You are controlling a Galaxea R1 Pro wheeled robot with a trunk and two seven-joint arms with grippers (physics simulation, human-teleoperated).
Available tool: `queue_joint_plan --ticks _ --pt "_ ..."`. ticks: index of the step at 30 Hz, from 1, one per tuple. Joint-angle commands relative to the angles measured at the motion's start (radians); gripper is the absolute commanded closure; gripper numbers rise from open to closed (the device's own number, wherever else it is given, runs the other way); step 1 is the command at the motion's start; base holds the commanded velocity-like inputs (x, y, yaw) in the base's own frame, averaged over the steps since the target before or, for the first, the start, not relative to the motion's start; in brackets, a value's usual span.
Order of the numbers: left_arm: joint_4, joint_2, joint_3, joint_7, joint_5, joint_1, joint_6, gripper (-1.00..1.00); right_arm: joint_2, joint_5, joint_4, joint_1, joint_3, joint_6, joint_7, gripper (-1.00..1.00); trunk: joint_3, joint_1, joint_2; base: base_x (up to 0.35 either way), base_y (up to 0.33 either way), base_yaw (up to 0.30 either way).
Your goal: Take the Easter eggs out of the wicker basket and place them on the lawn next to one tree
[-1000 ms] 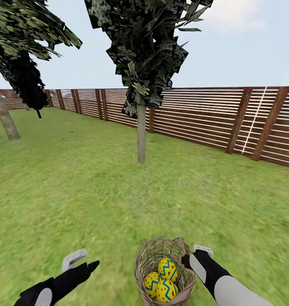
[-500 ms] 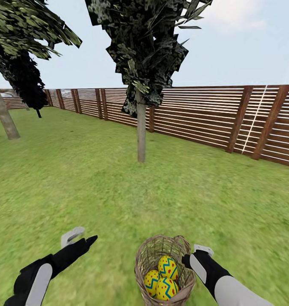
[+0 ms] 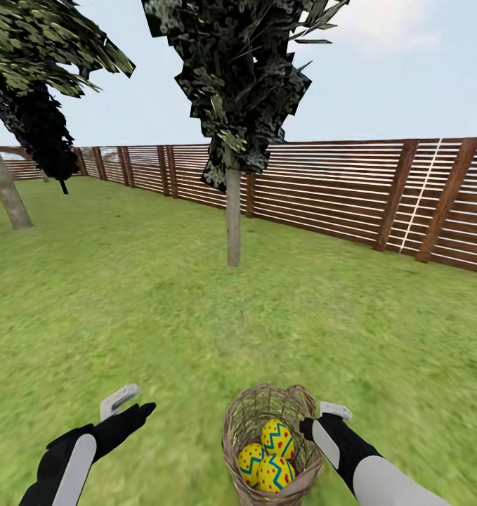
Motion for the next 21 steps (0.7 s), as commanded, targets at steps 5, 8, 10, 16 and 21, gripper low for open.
queue_joint_plan --ticks 5,8,10,16,21 --pt "-0.001 -0.002 0.001 0.009 0.006 -0.001 0.004 -1.00 0.000 -0.007 -0.002 0.000 0.010 0.005 -0.008 -1.00 -0.017 0.019 -0.036 0.000 0.000 0.138" --pt "-0.001 -0.001 0.001 0.009 0.006 -0.001 0.004 -1.00 0.000 -0.007 -0.002 -0.001 0.010 0.005 -0.008 -1.00 -0.026 0.031 -0.057 0.000 0.000 0.241" --pt "-0.001 -0.001 0.001 0.012 0.005 -0.001 0.003 -1.00 0.001 -0.007 -0.002 0.000 0.009 0.005 -0.008 -1.00 -0.032 0.038 -0.071 0.000 0.000 0.209" --pt "-0.001 -0.001 0.002 0.013 0.005 -0.001 0.004 -1.00 -0.001 -0.006 -0.002 -0.001 0.009 0.005 -0.008 -1.00 -0.051 0.061 -0.113 0.000 0.000 0.062" --pt "-0.002 -0.001 0.003 0.013 0.006 -0.001 0.004 -1.00 -0.004 0.000 -0.002 0.000 0.007 0.004 -0.008 -1.00 -0.067 0.081 -0.148 0.000 0.000 0.007"
